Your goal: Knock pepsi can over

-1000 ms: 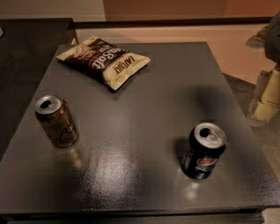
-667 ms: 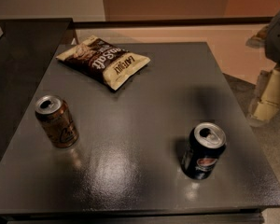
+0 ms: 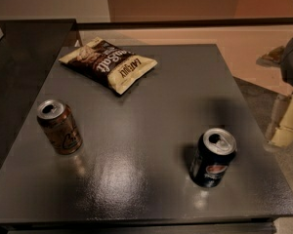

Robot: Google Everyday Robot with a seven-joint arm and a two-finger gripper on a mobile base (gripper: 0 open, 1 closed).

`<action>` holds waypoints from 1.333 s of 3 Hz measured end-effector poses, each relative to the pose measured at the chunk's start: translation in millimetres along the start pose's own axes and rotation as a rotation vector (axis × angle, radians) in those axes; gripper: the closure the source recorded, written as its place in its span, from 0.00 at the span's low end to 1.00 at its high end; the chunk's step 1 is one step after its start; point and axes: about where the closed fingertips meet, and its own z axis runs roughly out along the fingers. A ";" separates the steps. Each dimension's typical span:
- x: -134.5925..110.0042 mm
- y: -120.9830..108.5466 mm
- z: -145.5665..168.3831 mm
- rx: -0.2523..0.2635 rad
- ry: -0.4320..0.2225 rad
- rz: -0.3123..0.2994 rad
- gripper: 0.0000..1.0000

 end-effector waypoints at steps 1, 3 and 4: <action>-8.4 24.4 7.9 -0.067 -0.126 -0.035 0.00; -55.8 74.2 17.9 -0.215 -0.427 -0.119 0.00; -77.4 86.1 23.8 -0.258 -0.551 -0.130 0.00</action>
Offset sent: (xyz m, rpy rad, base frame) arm -0.0728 0.0810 -0.0206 0.4685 0.1420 0.3157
